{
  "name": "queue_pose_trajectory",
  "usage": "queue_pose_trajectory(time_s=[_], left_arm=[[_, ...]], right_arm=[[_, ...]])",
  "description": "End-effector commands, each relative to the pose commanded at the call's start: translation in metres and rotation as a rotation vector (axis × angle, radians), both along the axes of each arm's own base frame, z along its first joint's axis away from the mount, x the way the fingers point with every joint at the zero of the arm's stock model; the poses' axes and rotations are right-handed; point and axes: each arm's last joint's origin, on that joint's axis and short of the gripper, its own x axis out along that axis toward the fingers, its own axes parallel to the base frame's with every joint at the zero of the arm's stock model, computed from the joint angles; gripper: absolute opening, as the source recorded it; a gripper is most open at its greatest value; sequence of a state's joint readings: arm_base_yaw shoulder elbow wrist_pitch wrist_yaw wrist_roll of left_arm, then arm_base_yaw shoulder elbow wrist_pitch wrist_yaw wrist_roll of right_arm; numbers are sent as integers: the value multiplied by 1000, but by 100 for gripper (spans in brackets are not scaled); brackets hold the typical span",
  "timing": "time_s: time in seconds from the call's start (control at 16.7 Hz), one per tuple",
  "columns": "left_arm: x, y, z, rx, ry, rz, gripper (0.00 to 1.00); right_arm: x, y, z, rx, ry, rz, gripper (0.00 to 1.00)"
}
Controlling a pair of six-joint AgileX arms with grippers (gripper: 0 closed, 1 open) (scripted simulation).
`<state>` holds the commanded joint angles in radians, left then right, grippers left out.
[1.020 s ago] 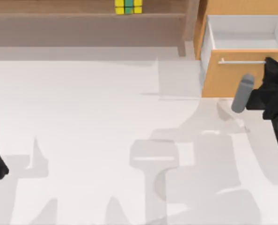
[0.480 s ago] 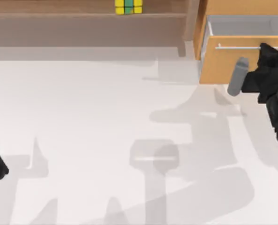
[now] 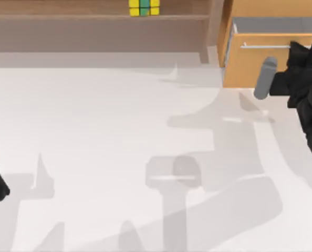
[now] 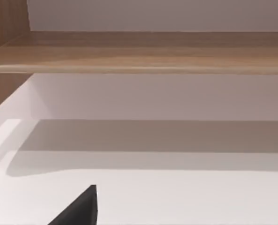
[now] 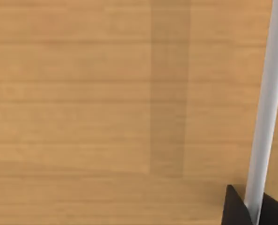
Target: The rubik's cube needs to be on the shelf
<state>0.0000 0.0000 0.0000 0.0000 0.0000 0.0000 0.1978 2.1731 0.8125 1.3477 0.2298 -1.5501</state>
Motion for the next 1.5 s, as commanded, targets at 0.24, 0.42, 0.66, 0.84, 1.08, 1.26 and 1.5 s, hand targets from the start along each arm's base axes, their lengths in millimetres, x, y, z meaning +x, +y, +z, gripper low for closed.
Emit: queue_pose_trajectory(time_s=[0.24, 0.42, 0.66, 0.84, 1.08, 1.26, 1.5], left_arm=[[0, 0, 0, 0, 0, 0, 100], [0, 0, 0, 0, 0, 0, 100], [0, 0, 0, 0, 0, 0, 100], [0, 0, 0, 0, 0, 0, 100], [0, 0, 0, 0, 0, 0, 100], [0, 0, 0, 0, 0, 0, 100], [0, 0, 0, 0, 0, 0, 100]], right_arm=[[11, 0, 3, 2, -17, -3, 0], [27, 0, 0, -2, -5, -2, 0], [50, 0, -2, -1, 4, 0, 0], [62, -1, 0, 0, 1, 0, 0], [63, -1, 0, 0, 0, 0, 0], [63, -1, 0, 0, 0, 0, 15], [63, -1, 0, 0, 0, 0, 45]])
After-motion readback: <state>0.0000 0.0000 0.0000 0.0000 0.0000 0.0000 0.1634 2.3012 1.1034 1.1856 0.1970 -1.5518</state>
